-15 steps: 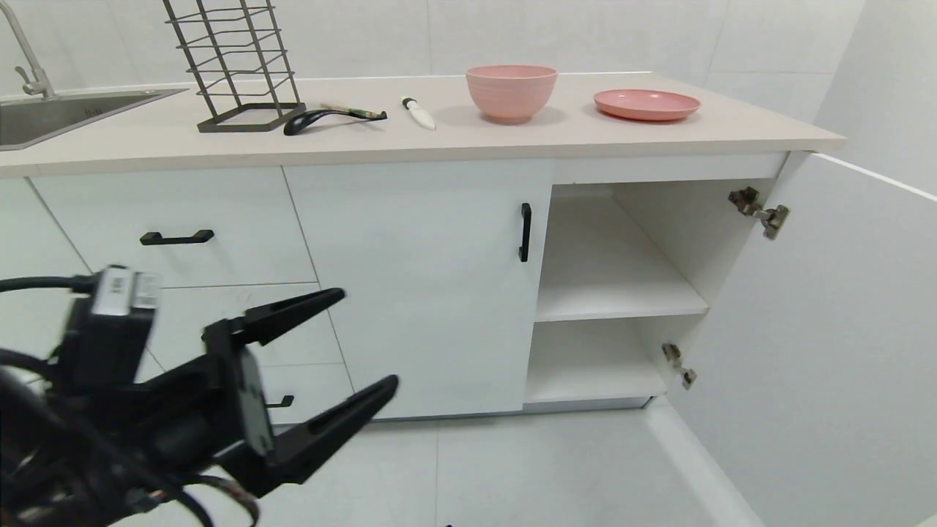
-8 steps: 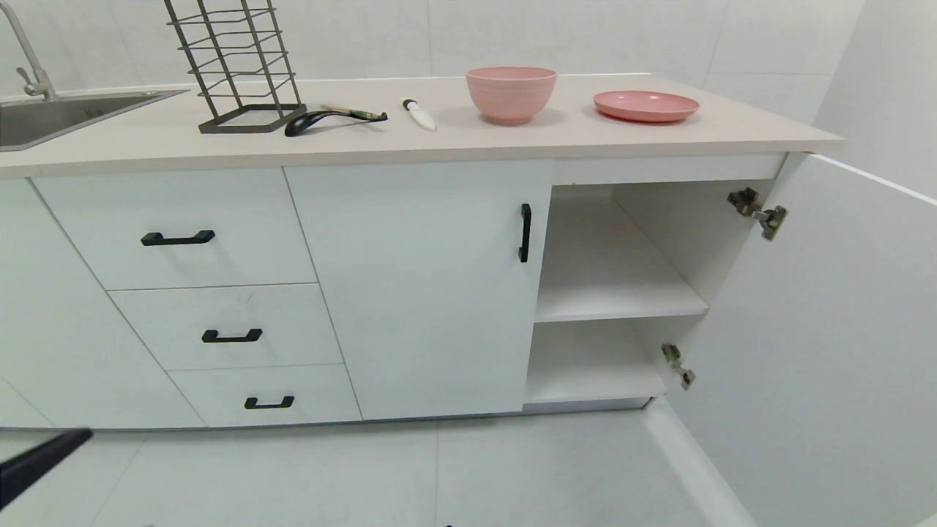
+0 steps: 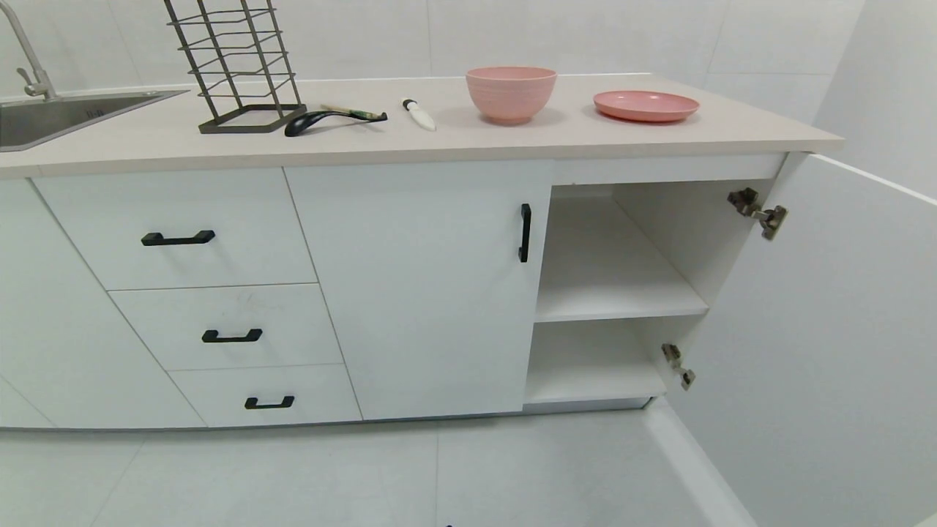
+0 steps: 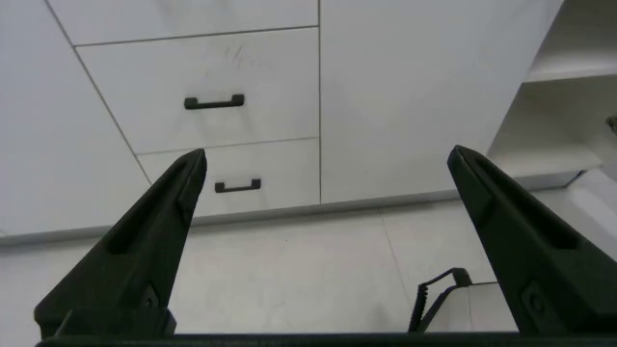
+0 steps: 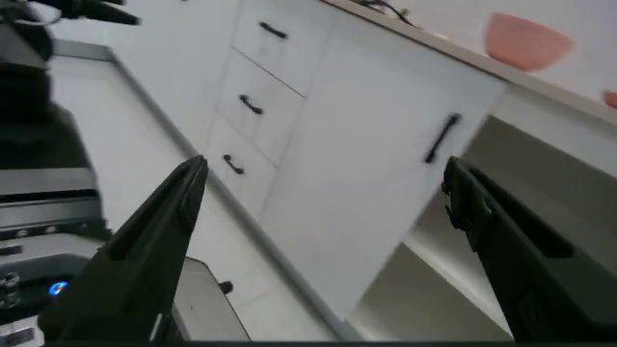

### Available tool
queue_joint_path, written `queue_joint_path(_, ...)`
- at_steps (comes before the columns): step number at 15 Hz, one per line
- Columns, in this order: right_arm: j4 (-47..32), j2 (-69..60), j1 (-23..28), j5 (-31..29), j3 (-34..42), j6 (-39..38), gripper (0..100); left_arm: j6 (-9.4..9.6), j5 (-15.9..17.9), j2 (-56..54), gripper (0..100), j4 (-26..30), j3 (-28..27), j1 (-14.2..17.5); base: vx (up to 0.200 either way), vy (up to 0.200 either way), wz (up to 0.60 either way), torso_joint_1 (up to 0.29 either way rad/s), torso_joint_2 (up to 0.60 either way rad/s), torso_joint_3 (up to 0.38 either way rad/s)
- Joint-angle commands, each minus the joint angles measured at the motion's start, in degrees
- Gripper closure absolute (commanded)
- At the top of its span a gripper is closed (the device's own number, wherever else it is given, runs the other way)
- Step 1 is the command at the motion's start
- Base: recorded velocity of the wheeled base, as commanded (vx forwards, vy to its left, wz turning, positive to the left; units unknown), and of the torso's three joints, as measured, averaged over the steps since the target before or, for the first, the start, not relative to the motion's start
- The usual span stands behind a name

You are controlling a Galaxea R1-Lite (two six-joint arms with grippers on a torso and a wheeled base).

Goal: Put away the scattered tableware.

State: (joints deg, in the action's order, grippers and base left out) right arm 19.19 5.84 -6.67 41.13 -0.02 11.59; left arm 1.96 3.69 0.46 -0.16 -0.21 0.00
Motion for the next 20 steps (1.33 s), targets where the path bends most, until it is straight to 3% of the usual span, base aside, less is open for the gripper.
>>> queue_joint_path(1, 0.5, -1.0, 0.9, -15.2, 0.0, -1.0, 0, -0.56, 0.0, -0.5, 0, 0.0, 0.2, 0.1, 0.0, 0.0, 0.0, 0.0, 0.0, 0.0)
queue_joint_path(3, -8.1, -2.2, 5.8, -32.7, 0.0, -2.1, 0, -2.05, 0.1, -0.5, 0, 0.0, 0.2, 0.1, 0.0, 0.0, 0.0, 0.0, 0.0, 0.0)
queue_joint_path(4, -15.4, -5.8, 7.1, -33.1, 0.0, -2.3, 0, -1.96, 0.1, -0.5, 0, 0.0, 0.2, 0.1, 0.0, 0.0, 0.0, 0.0, 0.0, 0.0)
queue_joint_path(5, -17.7, -5.8, 7.0, -33.5, -0.2, -3.6, 0, -1.96, 0.1, -0.5, 0, 0.0, 0.2, 0.1, 0.0, 0.0, 0.0, 0.0, 0.0, 0.0)
queue_joint_path(9, -19.3, -5.8, 6.9, -37.0, 0.0, -11.0, 0, -2.05, 0.2, -0.5, 0, 0.0, 0.2, 0.1, 0.0, 0.0, 0.0, 0.0, 0.0, 0.0)
queue_joint_path(17, -19.4, -5.8, 6.8, -37.2, -0.1, -11.2, 0, -2.23, -0.4, -0.5, 0, 0.0, 0.2, 0.1, 0.0, -0.075, 0.0, 0.001, 0.0, 0.001)
queue_joint_path(20, -19.4, -5.8, 6.9, -37.2, 0.0, -11.2, 0, -2.23, -0.4, -0.5, 0, 0.0, 0.2, 0.1, 0.0, 0.0, -0.6, 0.002, 0.0, 0.001)
